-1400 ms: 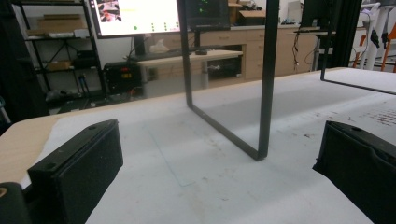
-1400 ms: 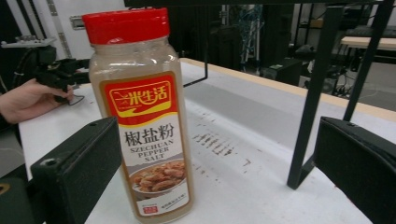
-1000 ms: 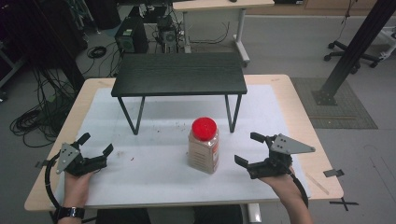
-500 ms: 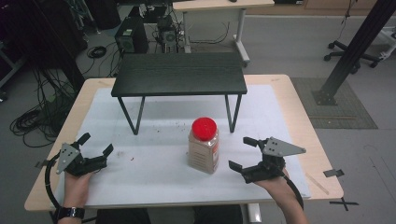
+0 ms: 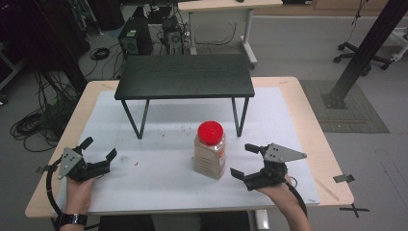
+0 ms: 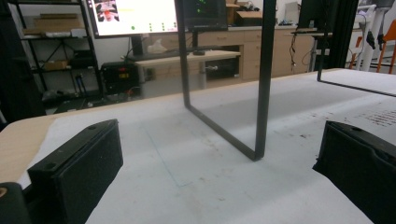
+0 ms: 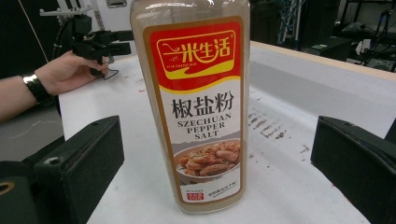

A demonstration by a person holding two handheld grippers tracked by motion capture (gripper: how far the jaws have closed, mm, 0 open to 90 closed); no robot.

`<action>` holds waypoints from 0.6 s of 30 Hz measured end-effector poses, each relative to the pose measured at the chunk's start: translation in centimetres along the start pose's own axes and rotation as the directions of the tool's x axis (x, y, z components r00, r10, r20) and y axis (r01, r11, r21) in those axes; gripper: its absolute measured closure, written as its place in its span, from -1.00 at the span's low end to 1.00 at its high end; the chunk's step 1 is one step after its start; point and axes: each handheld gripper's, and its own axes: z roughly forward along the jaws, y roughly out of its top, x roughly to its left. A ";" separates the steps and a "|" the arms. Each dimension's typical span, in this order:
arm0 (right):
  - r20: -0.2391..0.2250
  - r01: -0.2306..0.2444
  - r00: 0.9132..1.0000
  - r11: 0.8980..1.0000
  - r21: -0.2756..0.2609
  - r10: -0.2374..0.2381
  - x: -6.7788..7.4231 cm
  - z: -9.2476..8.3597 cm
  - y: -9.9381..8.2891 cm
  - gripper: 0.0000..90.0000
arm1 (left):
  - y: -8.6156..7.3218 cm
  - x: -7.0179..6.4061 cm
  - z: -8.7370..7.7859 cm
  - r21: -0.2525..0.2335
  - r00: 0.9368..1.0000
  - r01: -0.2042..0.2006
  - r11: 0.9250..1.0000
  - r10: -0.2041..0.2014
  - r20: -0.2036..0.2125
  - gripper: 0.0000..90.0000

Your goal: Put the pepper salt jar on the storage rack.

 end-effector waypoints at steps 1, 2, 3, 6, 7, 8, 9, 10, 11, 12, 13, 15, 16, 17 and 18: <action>-0.001 -0.002 1.000 1.000 0.000 0.002 0.0 0.1 -0.1 -0.95 | 0.0 0.0 0.0 0.000 1.000 0.000 1.000 0.000 0.000 -0.99; -0.002 -0.002 1.000 1.000 0.001 0.002 0.0 0.1 -0.1 -0.95 | 0.0 0.0 0.0 0.000 1.000 0.000 1.000 0.000 0.000 -0.99; -0.003 -0.003 1.000 1.000 0.001 0.003 0.0 0.2 -0.1 -0.95 | 0.0 0.0 0.0 0.000 1.000 0.000 1.000 0.000 0.001 -0.99; -0.006 -0.005 1.000 1.000 0.003 0.005 -0.1 0.4 -0.3 -0.95 | 0.0 0.0 0.0 -0.001 1.000 0.000 1.000 0.000 0.001 -0.99; -0.005 -0.005 1.000 1.000 0.005 0.005 -0.1 0.5 -0.4 -0.96 | 0.0 0.0 0.0 -0.001 1.000 0.000 1.000 0.000 0.001 -0.99; -0.007 -0.007 1.000 1.000 0.006 0.007 -0.1 0.6 -0.4 -0.96 | 0.0 0.0 0.0 0.000 1.000 -0.001 1.000 0.001 0.001 -0.99; -0.007 -0.008 1.000 1.000 0.007 0.008 -0.1 0.7 -0.4 -0.96 | 0.0 0.0 0.0 0.000 1.000 -0.001 1.000 0.001 0.001 -0.99; -0.008 -0.009 1.000 1.000 0.008 0.009 -0.1 0.7 -0.5 -0.96 | 0.0 0.0 0.0 0.000 1.000 0.000 1.000 0.000 0.001 -0.99; -0.008 -0.009 1.000 1.000 0.007 0.010 -0.1 0.8 -0.5 -0.96 | 0.0 0.0 0.0 0.000 1.000 0.000 1.000 0.000 0.001 -0.99; -0.009 -0.009 1.000 1.000 0.009 0.009 -0.1 0.9 -0.5 -0.96 | 0.0 0.0 0.0 -0.001 1.000 0.000 1.000 0.000 0.002 -0.99; -0.010 -0.010 1.000 1.000 0.011 0.010 -0.1 1.0 -0.6 -0.96 | 0.0 0.0 0.0 0.000 1.000 0.000 1.000 0.000 0.002 -0.99; -0.012 -0.011 1.000 1.000 0.014 0.011 -0.1 1.1 -0.6 -0.96 | 0.0 0.0 0.0 -0.001 1.000 0.000 1.000 0.000 0.002 -0.99; -0.013 -0.011 1.000 1.000 0.014 0.011 -0.1 1.2 -0.6 -0.96 | 0.0 0.0 0.0 -0.001 1.000 0.000 1.000 0.000 0.002 -0.99; -0.015 -0.013 1.000 1.000 0.015 0.013 -0.1 1.3 -0.6 -0.96 | 0.0 0.0 0.0 -0.001 1.000 0.000 1.000 0.000 0.003 -0.99; -0.017 -0.013 1.000 1.000 0.016 0.014 -0.1 1.3 -0.7 -0.96 | 0.0 0.0 0.0 -0.001 1.000 0.000 1.000 0.000 0.003 -0.99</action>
